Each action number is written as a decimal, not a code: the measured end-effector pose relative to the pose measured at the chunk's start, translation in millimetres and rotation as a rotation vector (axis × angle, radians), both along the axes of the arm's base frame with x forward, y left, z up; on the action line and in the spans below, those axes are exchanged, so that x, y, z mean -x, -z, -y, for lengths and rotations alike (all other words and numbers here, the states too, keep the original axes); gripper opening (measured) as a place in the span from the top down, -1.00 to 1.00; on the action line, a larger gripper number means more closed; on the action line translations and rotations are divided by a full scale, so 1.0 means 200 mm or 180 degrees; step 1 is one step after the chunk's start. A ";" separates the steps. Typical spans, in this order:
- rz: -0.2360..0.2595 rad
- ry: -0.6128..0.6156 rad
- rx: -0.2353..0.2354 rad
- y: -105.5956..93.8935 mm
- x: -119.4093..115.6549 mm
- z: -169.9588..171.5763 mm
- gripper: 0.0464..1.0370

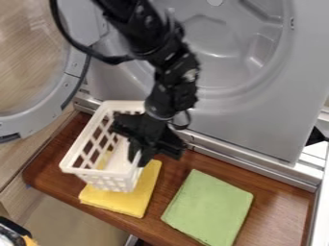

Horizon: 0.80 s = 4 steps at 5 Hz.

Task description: Pick the white basket and put it on top of the green cloth

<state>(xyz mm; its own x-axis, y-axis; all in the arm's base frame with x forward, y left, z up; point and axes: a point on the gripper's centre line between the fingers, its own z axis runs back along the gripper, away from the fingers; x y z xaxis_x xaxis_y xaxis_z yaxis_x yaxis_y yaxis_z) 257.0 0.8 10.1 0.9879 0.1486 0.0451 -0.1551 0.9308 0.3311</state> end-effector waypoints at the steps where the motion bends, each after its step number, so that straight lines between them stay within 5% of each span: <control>1: 0.0114 0.0184 -0.0134 -0.07 0.02 0.15 0.92; 4: 0.0613 0.0499 0.0043 -0.07 0.13 0.65 0.92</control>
